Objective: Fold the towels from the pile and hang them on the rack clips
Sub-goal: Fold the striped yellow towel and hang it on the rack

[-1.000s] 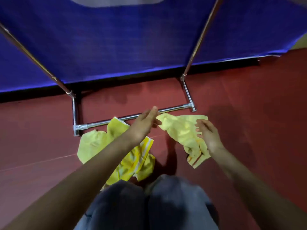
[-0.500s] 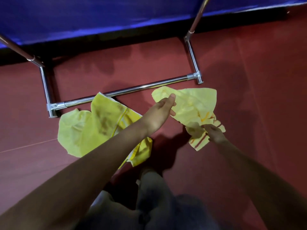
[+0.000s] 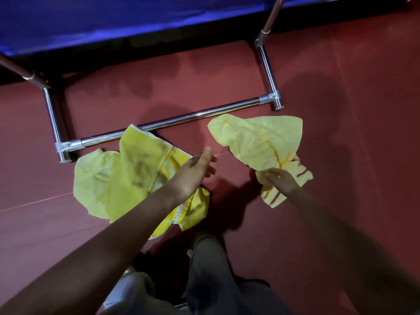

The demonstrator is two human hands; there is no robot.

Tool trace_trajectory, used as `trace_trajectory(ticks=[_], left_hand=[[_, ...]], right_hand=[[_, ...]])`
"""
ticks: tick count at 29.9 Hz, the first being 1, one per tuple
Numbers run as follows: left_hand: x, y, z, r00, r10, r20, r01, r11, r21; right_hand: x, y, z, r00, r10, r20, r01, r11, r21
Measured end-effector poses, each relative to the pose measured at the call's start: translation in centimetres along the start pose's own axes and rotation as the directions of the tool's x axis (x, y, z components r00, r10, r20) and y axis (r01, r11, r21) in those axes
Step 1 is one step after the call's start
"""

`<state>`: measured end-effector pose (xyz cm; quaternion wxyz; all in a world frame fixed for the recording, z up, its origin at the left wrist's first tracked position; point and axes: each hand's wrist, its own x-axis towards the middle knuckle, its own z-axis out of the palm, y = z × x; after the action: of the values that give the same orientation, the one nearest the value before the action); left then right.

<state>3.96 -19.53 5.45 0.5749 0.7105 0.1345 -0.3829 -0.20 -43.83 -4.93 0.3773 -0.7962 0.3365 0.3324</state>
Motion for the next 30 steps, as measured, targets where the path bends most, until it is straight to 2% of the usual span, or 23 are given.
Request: trace_trajectory(ticks=[2, 7, 8, 10, 12, 13, 15, 16, 19, 21, 22, 24, 25, 27, 30], left_hand=[[-0.2, 0.2, 0.3, 1.0, -0.009, 0.002, 0.009, 1.0, -0.013], [-2.0, 1.6, 0.8, 0.998, 0.015, 0.06, -0.015, 1.0, 0.002], [-2.9, 2.4, 0.5, 0.996, 0.026, 0.081, -0.026, 1.0, -0.007], [-3.7, 2.6, 0.4, 0.992, 0.06, 0.11, -0.057, 0.998, -0.035], [-4.4, 3.1, -0.4, 0.989, 0.125, 0.085, -0.125, 0.992, 0.0], [-4.8, 3.7, -0.8, 0.987, 0.147, 0.06, -0.151, 0.986, 0.071], [-6.4, 5.1, -1.9, 0.978, 0.199, 0.063, -0.208, 0.956, 0.206], [-6.9, 5.5, -2.5, 0.965, 0.253, 0.061, -0.26, 0.942, 0.212], [-8.9, 7.9, -4.0, 0.956, 0.289, 0.04, -0.291, 0.956, 0.048], [-10.6, 9.3, -4.7, 0.917, 0.397, -0.032, -0.387, 0.906, 0.17], [-12.0, 10.4, -5.1, 0.867, 0.491, -0.083, -0.451, 0.845, 0.288], [-14.2, 11.7, -5.6, 0.788, 0.605, -0.12, -0.497, 0.738, 0.457], [-14.8, 12.2, -5.8, 0.785, 0.608, -0.121, -0.497, 0.734, 0.463], [-17.4, 13.7, -6.1, 0.782, 0.619, -0.071, -0.557, 0.746, 0.365], [-21.9, 15.9, -5.5, 0.77, 0.638, 0.03, -0.636, 0.763, 0.114]], right_hand=[[-0.4, -0.9, -0.2, 0.995, -0.072, -0.07, 0.078, 0.994, 0.08], [-4.3, -5.6, -1.0, 0.971, -0.216, -0.102, 0.239, 0.904, 0.355], [-5.8, -7.2, -1.3, 0.972, -0.22, -0.083, 0.233, 0.863, 0.449], [-8.6, -9.8, -1.6, 0.972, -0.232, 0.046, 0.148, 0.75, 0.645], [-11.3, -12.3, -2.0, 0.934, -0.339, 0.112, 0.147, 0.651, 0.745], [-12.7, -13.6, -2.3, 0.91, -0.398, 0.116, 0.166, 0.605, 0.779], [-15.8, -16.1, -3.0, 0.863, -0.489, 0.126, 0.179, 0.529, 0.83], [-17.2, -17.2, -3.3, 0.844, -0.519, 0.137, 0.179, 0.512, 0.84], [-21.1, -20.4, -4.6, 0.813, -0.551, 0.189, 0.124, 0.48, 0.868], [-23.0, -21.5, -5.5, 0.789, -0.583, 0.195, 0.134, 0.472, 0.871], [-24.7, -22.3, -6.4, 0.774, -0.606, 0.185, 0.168, 0.478, 0.862], [-27.3, -23.1, -7.7, 0.754, -0.629, 0.187, 0.191, 0.482, 0.855], [-27.6, -23.4, -8.0, 0.753, -0.627, 0.197, 0.176, 0.481, 0.859], [-30.3, -23.8, -9.3, 0.726, -0.659, 0.197, 0.197, 0.474, 0.858], [-34.3, -23.9, -10.9, 0.662, -0.727, 0.182, 0.257, 0.449, 0.856]])
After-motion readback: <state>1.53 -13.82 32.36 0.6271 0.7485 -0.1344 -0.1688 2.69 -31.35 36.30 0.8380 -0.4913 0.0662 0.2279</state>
